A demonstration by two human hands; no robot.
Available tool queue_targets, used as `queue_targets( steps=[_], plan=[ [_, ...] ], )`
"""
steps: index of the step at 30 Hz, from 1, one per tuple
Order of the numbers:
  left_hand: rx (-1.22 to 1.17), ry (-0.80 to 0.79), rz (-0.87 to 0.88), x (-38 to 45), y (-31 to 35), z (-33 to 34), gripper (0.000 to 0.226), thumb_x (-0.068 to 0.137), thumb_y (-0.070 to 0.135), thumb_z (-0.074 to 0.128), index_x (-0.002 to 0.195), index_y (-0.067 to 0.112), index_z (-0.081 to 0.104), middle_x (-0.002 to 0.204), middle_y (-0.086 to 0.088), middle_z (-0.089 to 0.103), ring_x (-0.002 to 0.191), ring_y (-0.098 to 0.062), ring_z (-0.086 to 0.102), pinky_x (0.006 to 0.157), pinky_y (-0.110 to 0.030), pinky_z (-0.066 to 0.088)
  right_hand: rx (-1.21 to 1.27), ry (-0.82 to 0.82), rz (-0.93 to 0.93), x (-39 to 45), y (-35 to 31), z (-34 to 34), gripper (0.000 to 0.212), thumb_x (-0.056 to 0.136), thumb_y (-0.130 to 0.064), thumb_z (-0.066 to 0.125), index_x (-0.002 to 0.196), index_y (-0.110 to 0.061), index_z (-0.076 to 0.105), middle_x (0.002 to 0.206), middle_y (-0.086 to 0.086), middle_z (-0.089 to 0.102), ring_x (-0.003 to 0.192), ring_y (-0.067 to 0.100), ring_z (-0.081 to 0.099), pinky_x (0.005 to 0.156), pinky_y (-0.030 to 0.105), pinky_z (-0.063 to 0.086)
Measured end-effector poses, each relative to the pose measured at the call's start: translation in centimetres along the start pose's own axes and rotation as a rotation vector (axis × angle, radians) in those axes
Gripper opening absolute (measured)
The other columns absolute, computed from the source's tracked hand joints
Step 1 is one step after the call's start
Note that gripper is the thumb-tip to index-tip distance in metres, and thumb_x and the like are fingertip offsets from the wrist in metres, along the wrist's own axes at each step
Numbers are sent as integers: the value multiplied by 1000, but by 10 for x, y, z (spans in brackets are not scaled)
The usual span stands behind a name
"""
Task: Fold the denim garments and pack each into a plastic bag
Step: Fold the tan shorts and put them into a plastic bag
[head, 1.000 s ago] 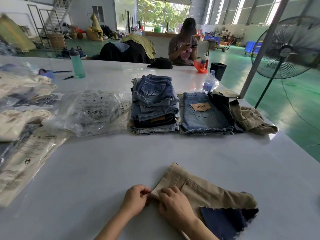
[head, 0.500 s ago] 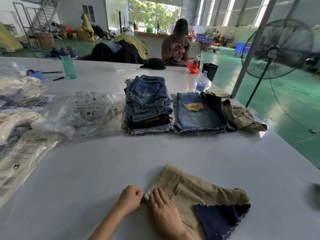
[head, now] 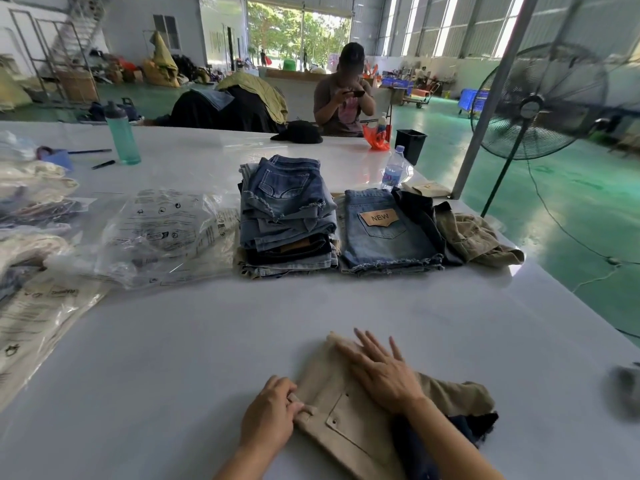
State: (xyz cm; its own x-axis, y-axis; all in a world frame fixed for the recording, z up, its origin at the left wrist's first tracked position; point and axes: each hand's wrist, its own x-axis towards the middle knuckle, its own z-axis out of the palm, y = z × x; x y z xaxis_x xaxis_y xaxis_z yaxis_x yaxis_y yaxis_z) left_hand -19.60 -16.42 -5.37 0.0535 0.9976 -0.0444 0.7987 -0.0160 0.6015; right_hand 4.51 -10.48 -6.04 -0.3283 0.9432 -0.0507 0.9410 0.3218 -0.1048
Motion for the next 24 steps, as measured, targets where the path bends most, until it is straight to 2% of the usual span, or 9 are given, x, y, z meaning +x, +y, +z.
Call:
queue_targets(
  steps=[4, 7, 10, 12, 15, 18, 20, 22, 24],
  plan=[
    [105, -80, -49, 0, 6, -7, 18, 89, 34, 59, 94, 32, 42, 118, 11, 53, 107, -11, 57, 82, -23, 43, 7, -93, 522, -23, 47, -5, 60, 98, -57, 11, 152, -32, 7, 160, -4, -9, 147, 21, -9, 114, 56, -3],
    [280, -142, -79, 9, 18, -13, 15, 87, 30, 56, 100, 30, 50, 121, 7, 57, 112, -17, 57, 85, -24, 44, 26, -94, 594, -46, 54, -14, 55, 96, -59, 22, 143, -34, 32, 157, -5, 21, 144, 21, 20, 110, 57, 17],
    [363, -201, -146, 16, 29, -16, 27, 85, 21, 52, 111, 20, 54, 122, -1, 59, 114, -22, 57, 89, -29, 46, 100, -194, 678, -68, 71, -38, 53, 85, -71, 43, 110, -26, 57, 117, -2, 57, 108, 18, 54, 85, 32, 42],
    [364, -238, -175, 18, 31, -19, 25, 84, 19, 50, 109, 18, 52, 121, -4, 60, 113, -23, 58, 88, -30, 46, 320, -273, 617, -78, 82, -53, 46, 80, -62, 61, 73, -18, 55, 73, 1, 54, 71, 17, 49, 56, 21, 34],
    [369, -274, -191, 12, 34, -20, 19, 84, 20, 48, 102, 18, 41, 120, -4, 60, 112, -24, 58, 86, -31, 47, 632, -12, 538, -81, 87, -67, 35, 71, -39, 80, 56, -17, 58, 50, -7, 49, 52, 7, 45, 47, 17, 33],
    [367, -312, -200, -2, 42, -11, 28, 84, 25, 50, 101, 16, 30, 119, -5, 59, 111, -24, 59, 85, -32, 47, 672, 348, 541, -67, 92, -71, 17, 67, -28, 85, 71, -27, 69, 70, -5, 65, 67, 9, 58, 64, 26, 47],
    [374, -352, -198, -6, 45, -6, 37, 84, 27, 51, 111, 12, 32, 122, -6, 58, 113, -24, 58, 88, -34, 46, 468, 308, 662, -59, 100, -63, 28, 78, -28, 77, 102, -18, 68, 101, 7, 62, 90, 22, 62, 81, 34, 49],
    [419, -378, -192, -3, 48, -7, 48, 85, 33, 55, 120, 9, 32, 125, -6, 57, 116, -23, 57, 90, -34, 45, 448, 269, 799, -58, 111, -56, 38, 89, -30, 65, 120, -8, 60, 116, 16, 59, 106, 31, 59, 88, 33, 45],
    [460, -285, -147, 7, 51, -10, 47, 88, 38, 55, 122, 12, 34, 127, -5, 54, 118, -23, 53, 90, -35, 45, 543, 290, 890, -60, 117, -54, 33, 94, -29, 56, 103, 1, 66, 101, 21, 66, 100, 35, 62, 76, 32, 43]
  ],
)
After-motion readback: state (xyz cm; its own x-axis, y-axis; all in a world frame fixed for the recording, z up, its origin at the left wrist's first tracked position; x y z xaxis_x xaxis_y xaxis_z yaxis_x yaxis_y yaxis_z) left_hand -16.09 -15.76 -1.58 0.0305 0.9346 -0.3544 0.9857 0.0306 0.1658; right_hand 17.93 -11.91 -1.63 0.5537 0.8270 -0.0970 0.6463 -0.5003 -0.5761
